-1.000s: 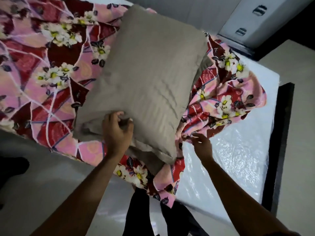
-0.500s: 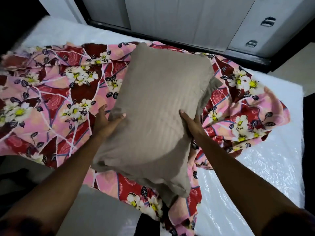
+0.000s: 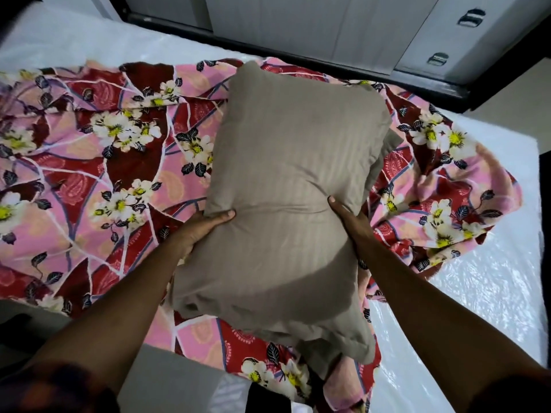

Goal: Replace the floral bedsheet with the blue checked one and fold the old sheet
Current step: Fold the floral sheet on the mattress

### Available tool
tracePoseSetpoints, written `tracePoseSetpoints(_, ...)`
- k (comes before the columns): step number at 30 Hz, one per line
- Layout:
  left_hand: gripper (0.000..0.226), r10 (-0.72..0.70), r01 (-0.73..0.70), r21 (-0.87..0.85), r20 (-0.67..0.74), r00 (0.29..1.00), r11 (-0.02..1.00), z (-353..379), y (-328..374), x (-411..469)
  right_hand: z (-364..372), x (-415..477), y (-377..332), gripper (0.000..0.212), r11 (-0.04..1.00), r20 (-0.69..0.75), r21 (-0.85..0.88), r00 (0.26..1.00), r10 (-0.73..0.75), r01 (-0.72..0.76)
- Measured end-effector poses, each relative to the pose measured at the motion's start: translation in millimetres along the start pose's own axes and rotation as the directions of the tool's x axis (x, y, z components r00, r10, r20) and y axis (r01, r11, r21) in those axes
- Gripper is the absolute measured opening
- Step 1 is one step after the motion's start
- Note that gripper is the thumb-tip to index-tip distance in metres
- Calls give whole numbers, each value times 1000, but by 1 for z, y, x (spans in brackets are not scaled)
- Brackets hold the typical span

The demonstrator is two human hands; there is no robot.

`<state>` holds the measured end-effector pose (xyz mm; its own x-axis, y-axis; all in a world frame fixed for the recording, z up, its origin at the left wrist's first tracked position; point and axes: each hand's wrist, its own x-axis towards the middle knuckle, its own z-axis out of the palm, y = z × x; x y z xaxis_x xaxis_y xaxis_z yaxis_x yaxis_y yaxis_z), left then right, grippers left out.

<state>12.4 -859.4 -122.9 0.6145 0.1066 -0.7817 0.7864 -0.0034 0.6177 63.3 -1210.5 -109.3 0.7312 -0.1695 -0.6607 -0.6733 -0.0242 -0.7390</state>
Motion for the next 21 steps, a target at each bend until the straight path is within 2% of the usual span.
tracePoseSetpoints(4, 58, 74, -75, 5, -202, 977, 997, 7, 22, -14, -1, -2, -8, 89, 999, -25, 45, 1000, 2, -1)
tracePoseSetpoints(7, 56, 114, -118, -12, -176, 978, 993, -5, 45, -36, 1, -22, -32, 45, 993, 31, 117, 999, -21, 18)
tracePoseSetpoints(9, 52, 147, -155, -41, -153, 977, 987, -13, 64, -58, 3, -35, -52, 28, 986, 62, 154, 996, -69, 58)
tracePoseSetpoints(10, 51, 164, -174, -51, -156, 974, 983, -15, 72, -68, 3, -44, -64, 27, 982, 73, 169, 992, -100, 86)
tracePoseSetpoints(15, 73, 300, -316, -59, -190, 935, 947, 2, 103, -125, -31, -80, -112, 38, 944, 159, 290, 964, -213, 161)
tracePoseSetpoints(17, 52, 369, -388, -67, -195, 909, 919, 19, 113, -151, -53, -91, -122, 47, 928, 202, 332, 948, -246, 170)
tracePoseSetpoints(19, 28, 417, -439, -82, -196, 887, 895, 42, 119, -173, -79, -102, -128, 43, 907, 231, 374, 927, -296, 196)
tracePoseSetpoints(21, 26, 429, -455, -92, -212, 878, 886, 64, 124, -192, -105, -112, -134, 32, 893, 228, 395, 918, -325, 218)
